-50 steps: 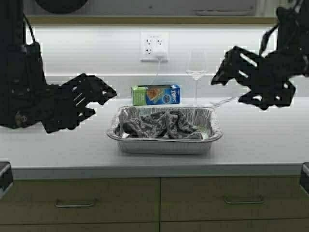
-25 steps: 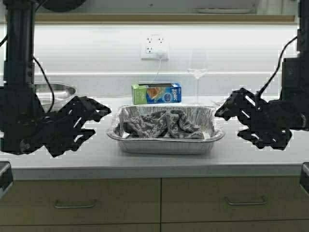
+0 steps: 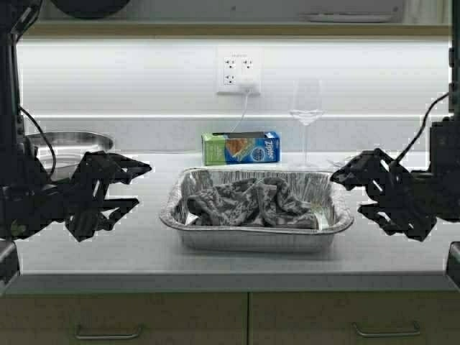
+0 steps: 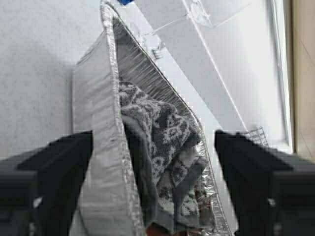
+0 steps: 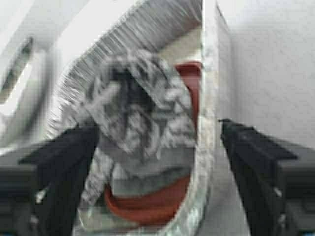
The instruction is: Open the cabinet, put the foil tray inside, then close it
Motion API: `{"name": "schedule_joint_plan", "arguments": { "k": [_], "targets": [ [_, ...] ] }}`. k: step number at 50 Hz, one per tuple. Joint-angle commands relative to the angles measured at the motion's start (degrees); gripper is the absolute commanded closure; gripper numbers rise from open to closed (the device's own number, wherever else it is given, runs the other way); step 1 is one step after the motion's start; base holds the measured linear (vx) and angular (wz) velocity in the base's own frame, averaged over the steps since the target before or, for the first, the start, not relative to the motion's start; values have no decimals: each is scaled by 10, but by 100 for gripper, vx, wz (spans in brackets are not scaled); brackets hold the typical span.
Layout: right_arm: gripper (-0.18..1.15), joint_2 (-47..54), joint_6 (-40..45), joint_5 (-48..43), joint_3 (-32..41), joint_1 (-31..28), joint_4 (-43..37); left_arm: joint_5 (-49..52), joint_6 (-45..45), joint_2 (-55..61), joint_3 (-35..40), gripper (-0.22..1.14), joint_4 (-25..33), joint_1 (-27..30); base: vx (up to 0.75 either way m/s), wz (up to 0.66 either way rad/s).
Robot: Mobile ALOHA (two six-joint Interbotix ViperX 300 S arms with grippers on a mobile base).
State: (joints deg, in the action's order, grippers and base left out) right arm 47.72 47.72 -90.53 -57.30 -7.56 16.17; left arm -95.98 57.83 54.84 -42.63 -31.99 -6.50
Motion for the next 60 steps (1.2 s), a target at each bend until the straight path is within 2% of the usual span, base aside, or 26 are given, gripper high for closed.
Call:
{"name": "schedule_joint_plan", "arguments": {
  "k": [1,14,24,35,48,51,53,56,60],
  "targets": [
    [-7,41,15,-38,24,35,25,19,18,2,26,-11,-18,1,13,2],
    [-7,101,33,-51,91,45,78,31,39,28,64,-11,-43,1,10,-3],
    [-6,99,46,-50,101,45,90,31,58,36,69,-11,-49,1,8,-3],
    [-6,100,62,-51,120,45,142,36,83,38,91,-10,-98,1,5,-1],
    [-4,103,83,-50,131,45,146,47,110,40,105,-5,-126,1,2,-1],
    [4,103,90,-50,132,45,149,52,113,42,111,7,-142,1,1,-1],
    [15,104,97,-50,131,45,151,59,118,43,113,18,-154,1,0,0],
    [40,104,105,-50,131,44,162,66,127,42,114,42,-166,1,0,0],
    [83,104,108,-50,130,45,177,66,134,40,112,82,-172,1,0,0]
  ]
}}
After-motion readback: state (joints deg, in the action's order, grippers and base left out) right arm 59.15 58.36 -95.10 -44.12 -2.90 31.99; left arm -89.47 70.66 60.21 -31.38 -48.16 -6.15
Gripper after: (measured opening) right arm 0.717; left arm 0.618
